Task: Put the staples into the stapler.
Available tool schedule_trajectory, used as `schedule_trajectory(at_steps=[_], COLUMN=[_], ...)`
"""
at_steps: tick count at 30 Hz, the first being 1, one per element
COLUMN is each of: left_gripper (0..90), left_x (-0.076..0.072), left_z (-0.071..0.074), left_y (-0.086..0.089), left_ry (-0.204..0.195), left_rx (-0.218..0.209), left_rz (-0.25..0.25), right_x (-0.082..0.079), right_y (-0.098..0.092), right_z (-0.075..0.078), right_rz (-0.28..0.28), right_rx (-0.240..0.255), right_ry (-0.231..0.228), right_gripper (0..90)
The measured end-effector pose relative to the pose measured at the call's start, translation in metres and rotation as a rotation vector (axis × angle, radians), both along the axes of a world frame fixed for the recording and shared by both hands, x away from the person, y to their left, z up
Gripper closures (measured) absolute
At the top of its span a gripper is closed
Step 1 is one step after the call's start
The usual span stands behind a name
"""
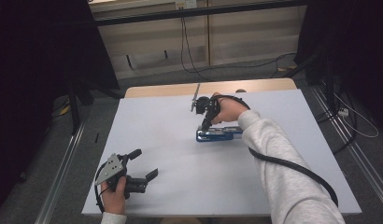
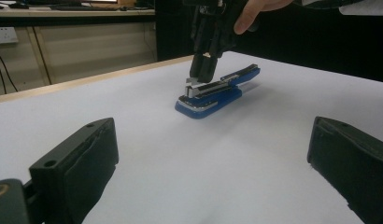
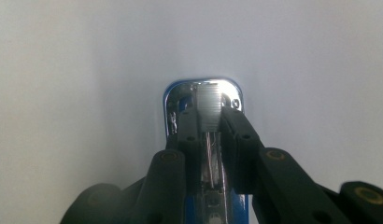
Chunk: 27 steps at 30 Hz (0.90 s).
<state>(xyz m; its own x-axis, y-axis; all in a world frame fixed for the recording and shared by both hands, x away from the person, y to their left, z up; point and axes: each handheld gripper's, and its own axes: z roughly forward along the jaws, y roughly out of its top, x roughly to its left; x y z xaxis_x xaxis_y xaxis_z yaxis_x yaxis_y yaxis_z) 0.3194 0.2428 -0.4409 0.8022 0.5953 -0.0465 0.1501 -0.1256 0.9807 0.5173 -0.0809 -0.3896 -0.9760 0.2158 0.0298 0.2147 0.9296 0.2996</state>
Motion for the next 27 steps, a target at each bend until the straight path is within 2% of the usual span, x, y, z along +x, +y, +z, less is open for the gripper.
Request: schedule_trajectory(at_steps=[8,13,22,27], left_gripper=[2.0,2.0,2.0,2.0], left_x=[0.0000,-0.0005,0.0003,0.0005], left_z=[0.0000,-0.0004,-0.0004,-0.0004], left_y=[0.0000,-0.0011,-0.0011,-0.0008], left_ry=[0.000,0.014,0.006,0.008], left_rx=[0.000,-0.006,0.002,0.005], left_rz=[-0.001,-0.006,-0.009,-0.007], right_x=[0.0003,0.0005,0.0002,-0.0002], right_y=[0.0002,-0.0002,0.0008,0.0008], right_z=[-0.0032,-0.0051,-0.0056,-0.0058], right_rz=[0.008,0.019,0.011,0.010], right_rx=[0.001,0.002,-0.001,0.011], right_ry=[0.001,-0.001,-0.001,-0.016], right_gripper=[78.2,78.2,77.5,68.8])
